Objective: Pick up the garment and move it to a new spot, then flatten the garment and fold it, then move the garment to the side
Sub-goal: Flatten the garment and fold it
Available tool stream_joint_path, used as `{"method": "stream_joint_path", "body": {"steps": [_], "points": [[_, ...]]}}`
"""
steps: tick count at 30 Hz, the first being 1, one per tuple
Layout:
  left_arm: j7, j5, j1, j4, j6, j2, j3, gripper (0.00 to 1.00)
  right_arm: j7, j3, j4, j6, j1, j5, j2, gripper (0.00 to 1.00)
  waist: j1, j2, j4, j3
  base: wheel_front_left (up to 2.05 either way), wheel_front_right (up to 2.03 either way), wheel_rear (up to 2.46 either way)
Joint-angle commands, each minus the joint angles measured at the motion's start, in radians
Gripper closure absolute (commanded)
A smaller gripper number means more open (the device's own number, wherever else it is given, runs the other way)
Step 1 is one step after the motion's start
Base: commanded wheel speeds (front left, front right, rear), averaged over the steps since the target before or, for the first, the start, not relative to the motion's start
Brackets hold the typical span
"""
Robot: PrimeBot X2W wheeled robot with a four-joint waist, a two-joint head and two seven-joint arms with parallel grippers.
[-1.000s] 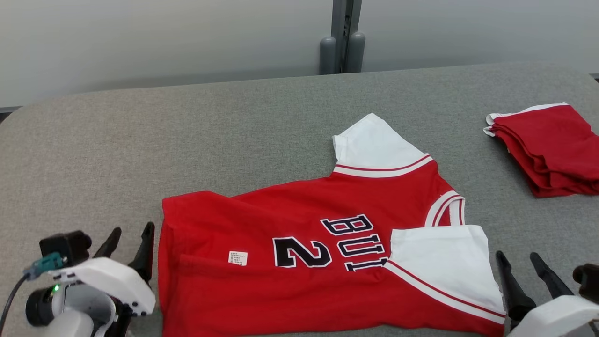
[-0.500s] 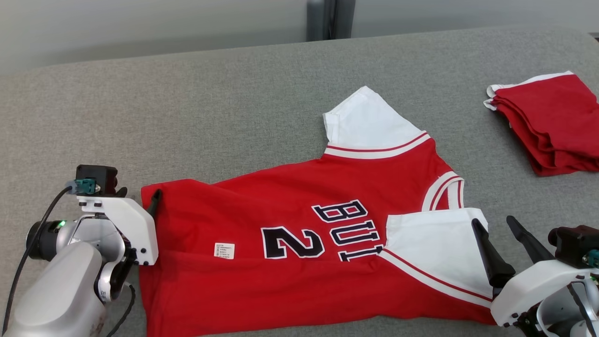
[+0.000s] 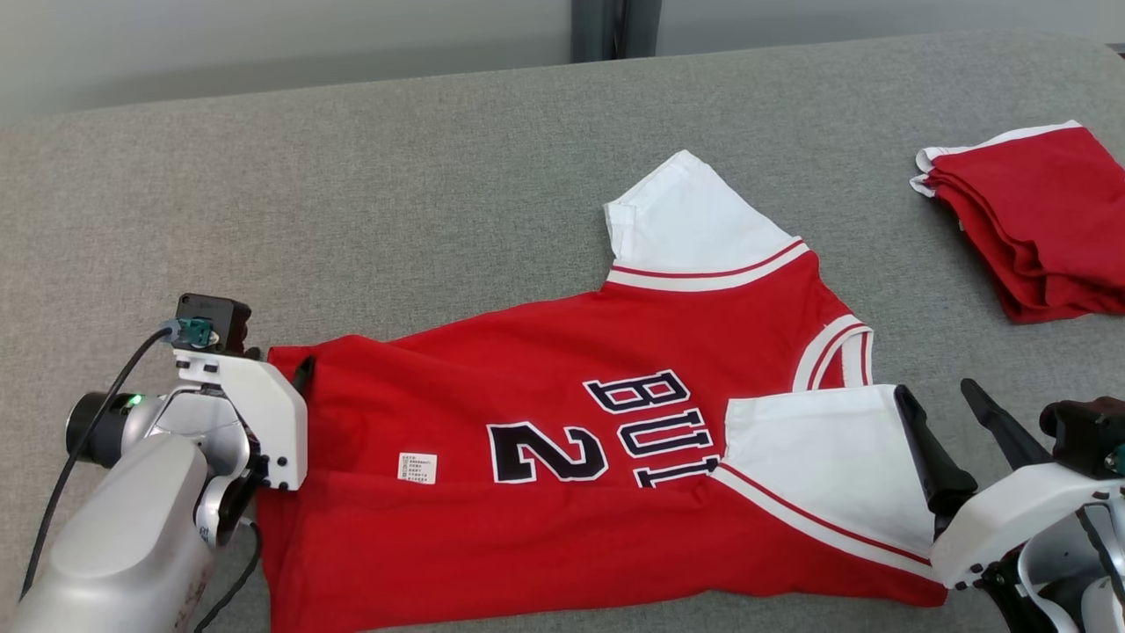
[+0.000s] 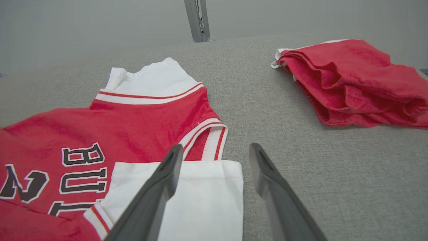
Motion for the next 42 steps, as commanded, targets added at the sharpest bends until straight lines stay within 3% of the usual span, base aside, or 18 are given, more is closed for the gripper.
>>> {"method": "stream_joint_path", "body": {"steps": [1, 2, 3, 4, 7, 14, 21, 27, 35, 42], "points": [[-0.007, -0.001, -0.02, 0.005, -0.005, 0.0, -0.001, 0.23, 0.003, -0.002, -0.003, 0.0, -0.015, 0.001, -0.008, 0.0, -0.0001, 0.0, 0.001, 0.001, 0.0, 0.0, 0.0], [-0.008, 0.0, -0.023, 0.009, -0.009, -0.001, -0.003, 0.27, 0.004, -0.003, -0.004, 0.0, -0.017, 0.0, -0.01, 0.0, -0.0001, 0.0, 0.002, 0.002, 0.0, 0.0, 0.0], [-0.01, 0.004, -0.028, 0.014, -0.01, -0.002, -0.007, 0.5, 0.005, -0.002, -0.004, 0.0, -0.019, -0.001, -0.01, 0.0, -0.0001, 0.0, 0.003, 0.003, 0.0, 0.0, 0.0], [-0.012, 0.006, -0.032, 0.018, -0.009, -0.003, -0.009, 0.58, 0.006, 0.0, -0.004, 0.0, -0.024, -0.002, -0.01, 0.0, -0.0001, 0.0, 0.003, 0.003, 0.0, 0.0, 0.0], [-0.019, 0.01, -0.039, 0.035, -0.011, -0.008, -0.014, 1.0, 0.008, 0.012, -0.001, 0.0, -0.041, 0.0, -0.011, 0.0, -0.0001, 0.0, 0.001, 0.007, 0.0, 0.0, 0.0], [-0.039, 0.011, -0.055, 0.061, -0.021, -0.023, -0.024, 1.0, 0.023, 0.043, 0.019, 0.0, -0.124, -0.003, -0.04, 0.0, -0.0001, 0.0, 0.006, 0.015, 0.0, 0.0, 0.0], [-0.188, 0.009, -0.054, -0.001, -0.006, -0.038, 0.005, 1.0, 0.051, 0.075, 0.113, 0.0, -0.325, -0.017, -0.088, 0.0, -0.0001, 0.0, 0.058, 0.032, 0.0, 0.0, 0.0], [-0.283, 0.012, -0.01, -0.095, 0.015, -0.051, 0.015, 1.0, 0.099, 0.124, 0.285, 0.0, -0.526, -0.016, -0.124, 0.0, -0.0001, 0.0, 0.133, 0.067, 0.0, 0.0, 0.0], [-0.317, 0.022, -0.022, -0.163, 0.023, -0.111, -0.015, 1.0, 0.163, 0.203, 0.589, 0.0, -0.766, -0.03, -0.173, 0.0, -0.0001, 0.0, 0.241, 0.135, 0.0, 0.0, 0.0], [-0.346, 0.03, -0.05, -0.162, 0.016, -0.15, -0.034, 1.0, 0.163, 0.253, 0.763, 0.0, -0.876, -0.038, -0.19, 0.0, -0.0001, 0.0, 0.289, 0.17, 0.0, 0.0, 0.0]]}}
